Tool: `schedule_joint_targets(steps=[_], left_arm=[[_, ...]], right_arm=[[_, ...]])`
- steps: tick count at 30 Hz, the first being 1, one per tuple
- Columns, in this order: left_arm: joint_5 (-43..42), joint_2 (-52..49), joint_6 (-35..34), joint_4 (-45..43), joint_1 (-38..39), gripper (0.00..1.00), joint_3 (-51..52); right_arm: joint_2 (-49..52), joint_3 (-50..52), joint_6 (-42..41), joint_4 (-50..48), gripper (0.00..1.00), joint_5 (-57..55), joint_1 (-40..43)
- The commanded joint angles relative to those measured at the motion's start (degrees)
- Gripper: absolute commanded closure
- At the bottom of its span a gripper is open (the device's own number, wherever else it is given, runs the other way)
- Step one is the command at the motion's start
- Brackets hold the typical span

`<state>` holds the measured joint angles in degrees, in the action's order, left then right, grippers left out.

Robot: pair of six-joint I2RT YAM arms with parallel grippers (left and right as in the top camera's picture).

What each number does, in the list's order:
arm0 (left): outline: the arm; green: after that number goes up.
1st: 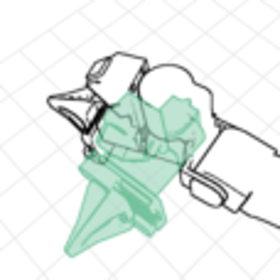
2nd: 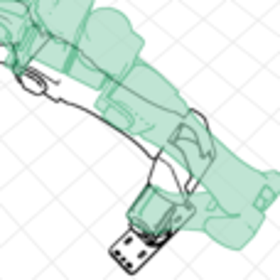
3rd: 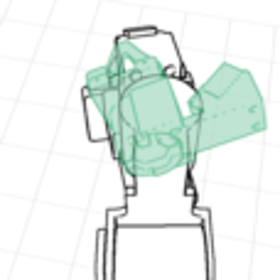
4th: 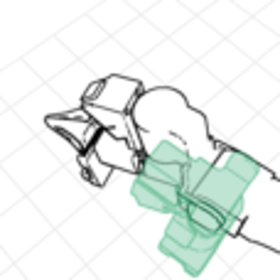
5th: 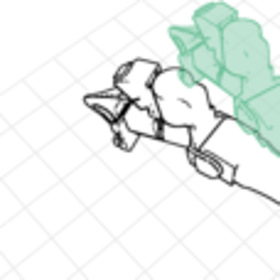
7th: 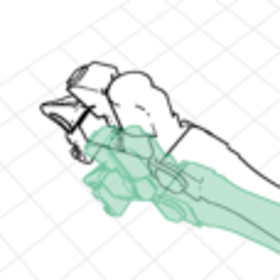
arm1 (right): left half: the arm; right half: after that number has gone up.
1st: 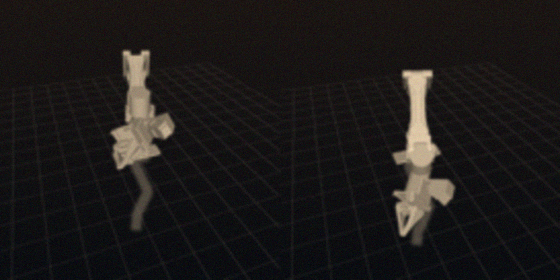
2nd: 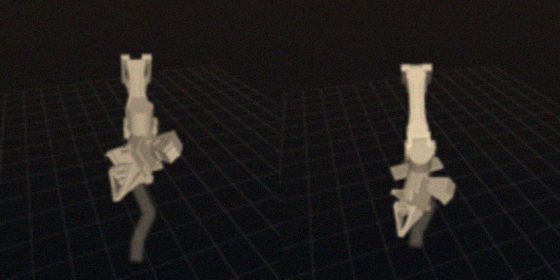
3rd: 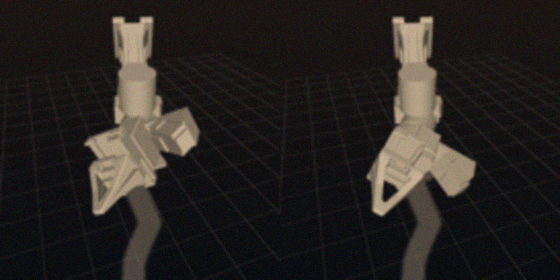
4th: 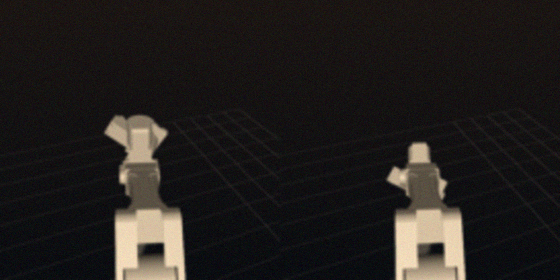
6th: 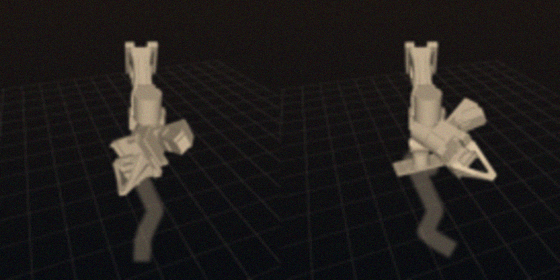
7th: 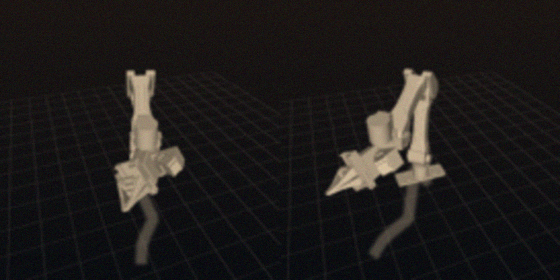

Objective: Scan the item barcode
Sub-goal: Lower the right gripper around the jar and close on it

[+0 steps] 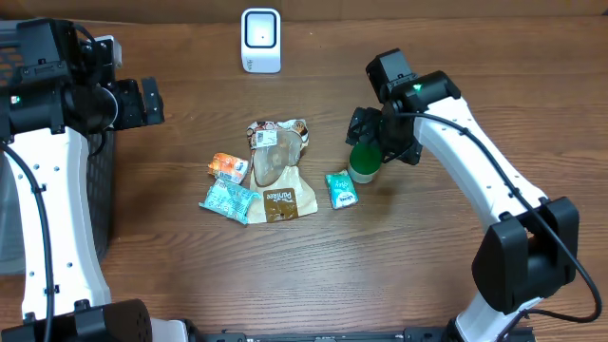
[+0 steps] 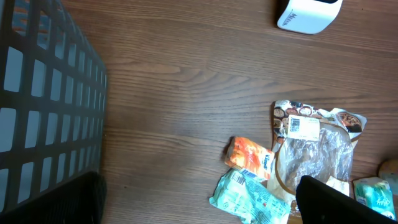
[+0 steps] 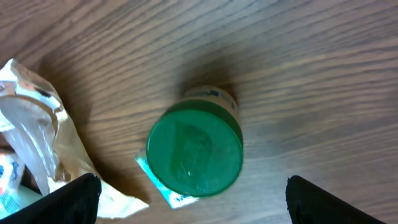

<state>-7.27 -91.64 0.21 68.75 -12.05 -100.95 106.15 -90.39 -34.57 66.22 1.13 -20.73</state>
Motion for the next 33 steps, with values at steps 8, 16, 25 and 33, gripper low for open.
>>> schedule_joint_targets(steps=[8,16,25,33], left_arm=[[0.2,0.2,0.9,0.0,0.1,0.01,-1.5],[0.2,0.2,0.9,0.0,0.1,0.00,-1.5],[0.2,0.2,0.9,0.0,0.1,0.00,-1.5],[0.2,0.2,0.9,0.0,0.1,0.00,-1.5]], right_arm=[[0.4,4.8,-1.5,-4.3,0.07,-0.4,-0.2],[0.4,6.3,-1.4,-5.6,0.07,-0.5,-0.2],[0.4,9.2,-1.5,-7.7,0.07,-0.9,-0.2],[0.4,9.2,-1.4,-8.1,0.07,-0.9,-0.2]])
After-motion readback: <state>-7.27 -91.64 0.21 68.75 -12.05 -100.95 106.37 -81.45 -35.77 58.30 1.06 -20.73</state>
